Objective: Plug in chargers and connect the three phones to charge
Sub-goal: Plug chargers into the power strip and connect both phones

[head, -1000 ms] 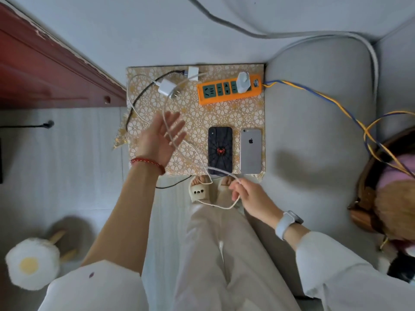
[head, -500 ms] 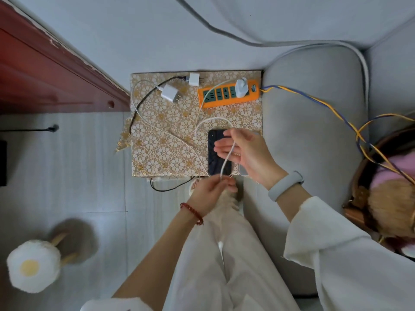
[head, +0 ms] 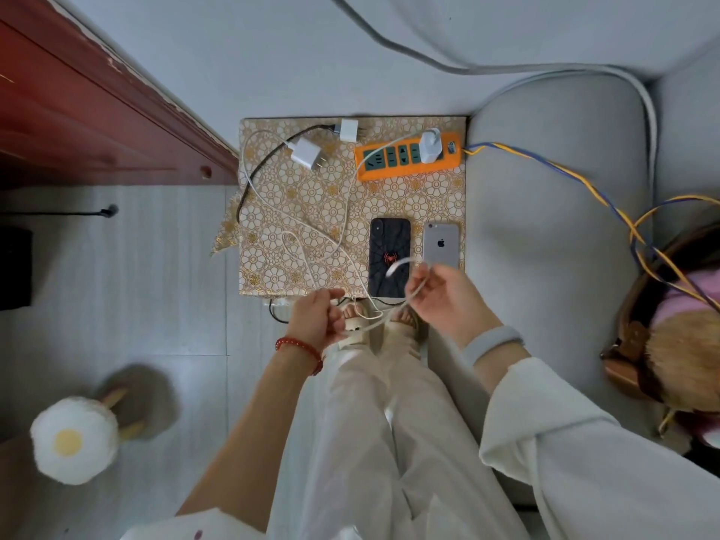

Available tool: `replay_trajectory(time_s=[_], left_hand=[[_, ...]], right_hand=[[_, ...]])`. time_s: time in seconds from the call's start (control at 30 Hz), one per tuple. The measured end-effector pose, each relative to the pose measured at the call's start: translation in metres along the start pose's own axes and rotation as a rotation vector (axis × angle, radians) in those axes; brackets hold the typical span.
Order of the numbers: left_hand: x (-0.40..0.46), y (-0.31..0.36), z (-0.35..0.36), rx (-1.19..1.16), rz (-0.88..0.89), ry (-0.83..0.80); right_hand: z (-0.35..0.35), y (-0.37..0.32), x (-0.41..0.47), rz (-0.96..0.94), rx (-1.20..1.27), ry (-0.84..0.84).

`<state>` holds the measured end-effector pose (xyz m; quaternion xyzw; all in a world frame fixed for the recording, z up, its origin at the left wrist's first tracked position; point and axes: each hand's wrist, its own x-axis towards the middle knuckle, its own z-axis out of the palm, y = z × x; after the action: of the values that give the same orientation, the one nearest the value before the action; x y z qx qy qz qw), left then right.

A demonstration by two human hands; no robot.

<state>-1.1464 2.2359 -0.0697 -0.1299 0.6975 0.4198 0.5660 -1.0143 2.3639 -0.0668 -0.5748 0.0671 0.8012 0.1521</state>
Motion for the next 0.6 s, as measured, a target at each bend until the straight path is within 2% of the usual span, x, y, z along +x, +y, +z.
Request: replay_trajectory(time_s=[0.07, 0.23, 0.33, 0.4, 0.5, 0.53, 0.6], left_hand=[[0.006, -0.009, -0.010, 0.209, 0.051, 0.128], [0.022, -0.026, -0.013, 0.688, 0.184, 0.279], [0.030, -0.032, -0.006, 0.852, 0.118, 0.200], [0.033, -0.033, -0.002, 1.061, 0.040, 0.112], [0.035, -0.030, 0.007, 1.384, 0.008, 0.027], [0.036, -0.028, 0.012, 1.394, 0.058, 0.024], [0.038, -0.024, 0.027, 1.245, 0.211, 0.021]], right_hand=[[0.003, -0.015, 0.004, -0.080, -0.057, 0.059], [-0.005, -0.017, 0.008, -0.377, -0.584, 0.207], [-0.017, -0.011, 0.014, -0.551, -0.813, 0.260], [-0.029, -0.008, 0.017, -0.654, -1.034, 0.318], [-0.044, -0.007, 0.024, -0.638, -1.218, 0.391], [-0.048, -0.009, 0.028, -0.607, -1.213, 0.387], [-0.051, -0.013, 0.036, -0.571, -1.216, 0.364]])
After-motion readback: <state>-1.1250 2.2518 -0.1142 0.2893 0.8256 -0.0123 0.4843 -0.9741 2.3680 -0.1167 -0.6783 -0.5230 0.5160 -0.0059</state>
